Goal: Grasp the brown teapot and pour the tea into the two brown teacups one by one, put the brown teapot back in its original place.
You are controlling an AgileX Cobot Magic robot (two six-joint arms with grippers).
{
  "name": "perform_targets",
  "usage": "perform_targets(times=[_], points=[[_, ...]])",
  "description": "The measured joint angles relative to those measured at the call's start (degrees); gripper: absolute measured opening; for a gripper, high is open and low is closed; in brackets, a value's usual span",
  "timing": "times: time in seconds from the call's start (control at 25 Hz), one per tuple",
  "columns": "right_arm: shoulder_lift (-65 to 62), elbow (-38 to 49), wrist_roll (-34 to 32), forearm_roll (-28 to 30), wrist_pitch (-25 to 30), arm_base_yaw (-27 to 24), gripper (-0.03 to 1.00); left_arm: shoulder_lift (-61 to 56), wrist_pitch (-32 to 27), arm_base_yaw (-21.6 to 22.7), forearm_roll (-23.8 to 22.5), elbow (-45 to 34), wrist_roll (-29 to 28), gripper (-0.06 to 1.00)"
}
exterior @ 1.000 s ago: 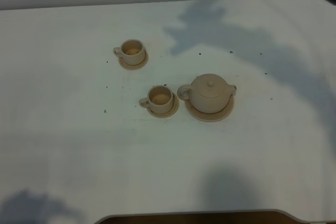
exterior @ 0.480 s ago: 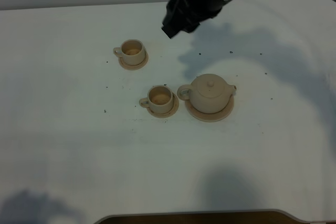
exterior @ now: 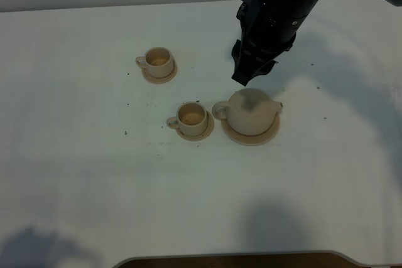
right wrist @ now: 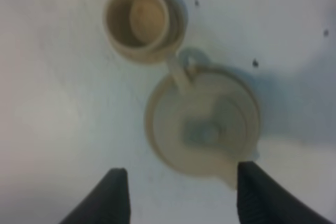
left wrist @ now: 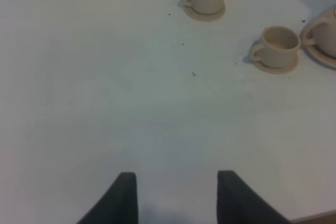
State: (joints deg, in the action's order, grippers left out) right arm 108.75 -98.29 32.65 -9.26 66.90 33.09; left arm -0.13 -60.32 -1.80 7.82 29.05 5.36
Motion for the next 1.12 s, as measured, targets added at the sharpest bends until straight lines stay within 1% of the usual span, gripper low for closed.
perform_targets(times=[0.12, 0.2, 0.36, 0.48, 0.6, 0.68, 0.76, 0.92, 1.04, 1.12], points=[[0.0, 0.0, 0.0, 2.0, 2.5, 0.0, 0.48, 0.0, 0.0, 0.0, 0.0, 0.0, 0.0, 0.36], [0.0, 0.0, -0.4, 3.8, 2.8, 0.0, 0.48, 0.0, 0.0, 0.0, 0.0, 0.0, 0.0, 0.36], [0.0, 0.0, -4.3, 7.2, 2.9, 0.0, 0.48, 0.0, 0.0, 0.0, 0.0, 0.0, 0.0, 0.36], [0.0, 0.0, -11.9, 8.6, 2.9, 0.0, 0.47, 0.0, 0.0, 0.0, 0.0, 0.0, 0.0, 0.36], [0.0, 0.0, -22.2, 8.7, 2.3, 0.0, 0.45, 0.0, 0.0, 0.0, 0.0, 0.0, 0.0, 0.36], [0.0, 0.0, -27.4, 8.7, -1.2, 0.0, 0.45, 0.0, 0.0, 0.0, 0.0, 0.0, 0.0, 0.36], [0.0, 0.0, -29.7, 8.3, -5.5, 0.0, 0.44, 0.0, 0.0, 0.0, 0.0, 0.0, 0.0, 0.36], [0.0, 0.0, -30.8, 7.4, -16.6, 0.0, 0.43, 0.0, 0.0, 0.0, 0.0, 0.0, 0.0, 0.36], [0.0, 0.0, -30.9, 7.3, -26.2, 0.0, 0.43, 0.0, 0.0, 0.0, 0.0, 0.0, 0.0, 0.36], [0.0, 0.0, -30.9, 7.3, -33.6, 0.0, 0.43, 0.0, 0.0, 0.0, 0.0, 0.0, 0.0, 0.36]])
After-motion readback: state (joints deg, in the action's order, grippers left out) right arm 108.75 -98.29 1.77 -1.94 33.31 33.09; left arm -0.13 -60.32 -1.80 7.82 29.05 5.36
